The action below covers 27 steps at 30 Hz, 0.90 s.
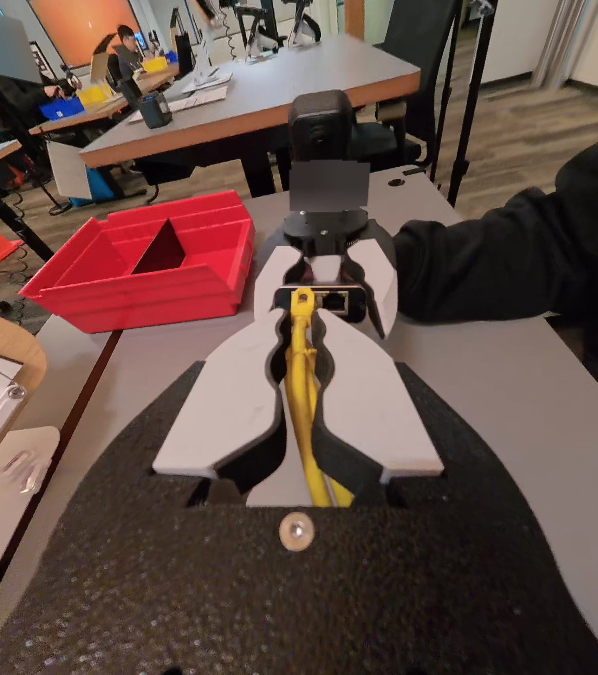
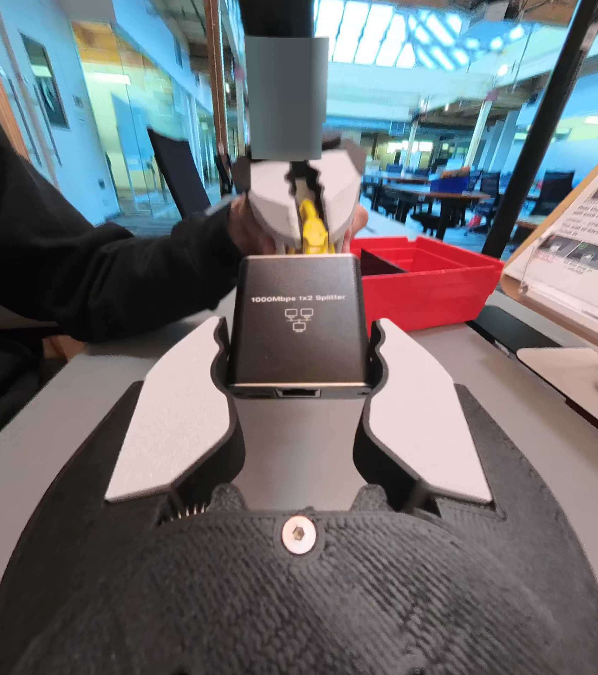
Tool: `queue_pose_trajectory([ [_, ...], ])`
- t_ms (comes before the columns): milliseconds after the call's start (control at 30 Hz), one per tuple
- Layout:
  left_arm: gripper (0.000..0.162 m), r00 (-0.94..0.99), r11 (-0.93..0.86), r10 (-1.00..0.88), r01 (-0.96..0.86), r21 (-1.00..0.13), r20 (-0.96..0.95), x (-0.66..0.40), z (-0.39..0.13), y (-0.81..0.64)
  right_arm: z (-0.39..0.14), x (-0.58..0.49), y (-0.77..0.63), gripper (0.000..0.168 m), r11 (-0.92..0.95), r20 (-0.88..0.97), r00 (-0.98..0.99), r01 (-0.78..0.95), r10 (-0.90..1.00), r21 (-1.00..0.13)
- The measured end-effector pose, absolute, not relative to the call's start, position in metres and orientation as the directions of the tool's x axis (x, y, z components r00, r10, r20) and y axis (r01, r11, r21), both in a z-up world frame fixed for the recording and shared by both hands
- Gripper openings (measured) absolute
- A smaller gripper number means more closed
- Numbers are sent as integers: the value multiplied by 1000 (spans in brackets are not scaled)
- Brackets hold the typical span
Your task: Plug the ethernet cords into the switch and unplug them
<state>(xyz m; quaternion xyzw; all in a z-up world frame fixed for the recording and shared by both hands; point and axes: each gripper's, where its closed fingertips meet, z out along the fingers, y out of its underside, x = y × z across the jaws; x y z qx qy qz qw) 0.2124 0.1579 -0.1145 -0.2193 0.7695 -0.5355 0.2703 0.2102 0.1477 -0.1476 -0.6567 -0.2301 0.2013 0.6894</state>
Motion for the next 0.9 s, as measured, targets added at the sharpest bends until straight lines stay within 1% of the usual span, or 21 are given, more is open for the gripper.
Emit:
queue_pose_trajectory([
  [67, 11, -755, 366, -624, -54, -929, -202, 211, -117, 159, -161, 207, 154, 76, 4, 75, 817, 89, 571, -996],
  [133, 11, -753, 383, -622, -56, -922, -213, 209, -117, 162, -146, 207, 151, 75, 76, 21, 804, -30, 594, -997],
  [167, 11, -754, 399, -620, -64, -915, -217, 208, -120, 164, -140, 208, 149, 75, 93, 18, 803, -47, 596, -995],
  [233, 11, -754, 424, -618, -84, -902, -221, 210, -127, 166, -146, 211, 150, 75, 67, 57, 819, 23, 571, -998],
  [267, 11, -757, 423, -616, -87, -902, -216, 210, -128, 166, -148, 211, 150, 75, 62, 47, 815, 13, 577, -998],
  [433, 11, -756, 369, -625, -69, -927, -193, 213, -125, 167, -128, 217, 148, 75, 161, -11, 823, -124, 568, -979],
  [533, 11, -758, 350, -623, -48, -936, -194, 214, -122, 164, -112, 221, 144, 75, 227, -71, 811, -244, 580, -943],
  [600, 11, -750, 347, -631, -46, -937, -197, 217, -122, 163, -108, 226, 145, 76, 249, -93, 821, -276, 563, -928],
  [700, 11, -745, 362, -633, -47, -931, -209, 219, -125, 161, -115, 223, 148, 80, 205, -88, 823, -241, 562, -949],
  [800, 11, -753, 372, -624, -51, -927, -209, 217, -126, 161, -112, 221, 147, 79, 214, -56, 831, -207, 553, -955],
  [900, 11, -765, 352, -614, -47, -935, -192, 214, -123, 160, -123, 215, 148, 79, 145, -38, 820, -146, 570, -978],
])
